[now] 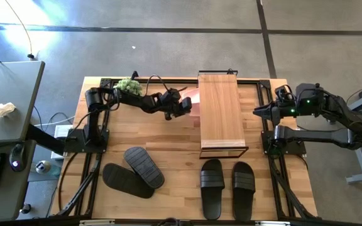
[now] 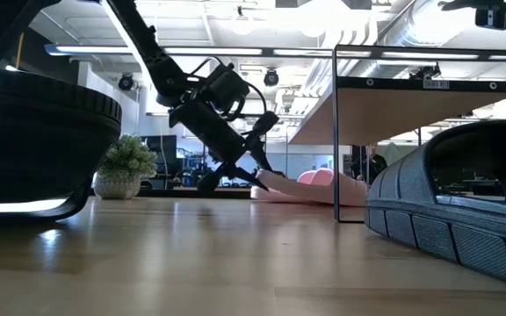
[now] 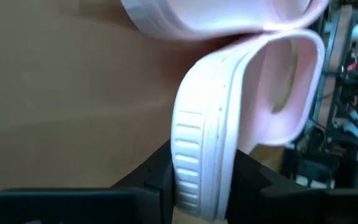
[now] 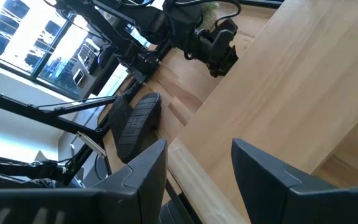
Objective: Pick and place slides into the shelf
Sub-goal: Put the pink slipper under the shelf, then adjust the pink slippers under the shelf
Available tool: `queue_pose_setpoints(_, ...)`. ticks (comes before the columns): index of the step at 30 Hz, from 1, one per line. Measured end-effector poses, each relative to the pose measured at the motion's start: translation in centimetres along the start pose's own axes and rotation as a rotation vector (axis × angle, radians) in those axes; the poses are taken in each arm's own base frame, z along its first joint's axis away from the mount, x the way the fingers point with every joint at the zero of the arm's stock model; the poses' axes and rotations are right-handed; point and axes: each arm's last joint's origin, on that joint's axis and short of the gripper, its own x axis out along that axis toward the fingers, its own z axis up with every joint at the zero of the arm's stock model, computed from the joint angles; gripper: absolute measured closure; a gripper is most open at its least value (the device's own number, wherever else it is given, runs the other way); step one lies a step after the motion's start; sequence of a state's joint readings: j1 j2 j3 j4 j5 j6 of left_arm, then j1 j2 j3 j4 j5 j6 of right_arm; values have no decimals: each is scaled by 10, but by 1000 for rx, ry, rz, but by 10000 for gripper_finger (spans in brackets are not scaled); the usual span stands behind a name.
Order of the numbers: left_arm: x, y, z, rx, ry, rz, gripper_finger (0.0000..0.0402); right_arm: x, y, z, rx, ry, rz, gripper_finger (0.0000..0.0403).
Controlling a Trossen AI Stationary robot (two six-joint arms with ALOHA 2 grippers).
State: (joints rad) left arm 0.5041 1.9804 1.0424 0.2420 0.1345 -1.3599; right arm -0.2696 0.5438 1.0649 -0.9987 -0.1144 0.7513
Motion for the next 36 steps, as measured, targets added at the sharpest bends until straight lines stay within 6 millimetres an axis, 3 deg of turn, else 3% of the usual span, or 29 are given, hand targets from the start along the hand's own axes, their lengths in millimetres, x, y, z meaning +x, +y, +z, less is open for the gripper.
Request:
queue_pose_setpoints(9,0,2,1,31,-30,22,269,0,-1,-1,-5,-1,-23,234)
queue_pose_setpoints(21,0,3,0,68,-22,36,183,0,-2,-1,-24,-1,-33,234)
queue_pose_setpoints(36,-2,7,4,35,-92,96,177,0,-6,-5,-30,31,-78,234)
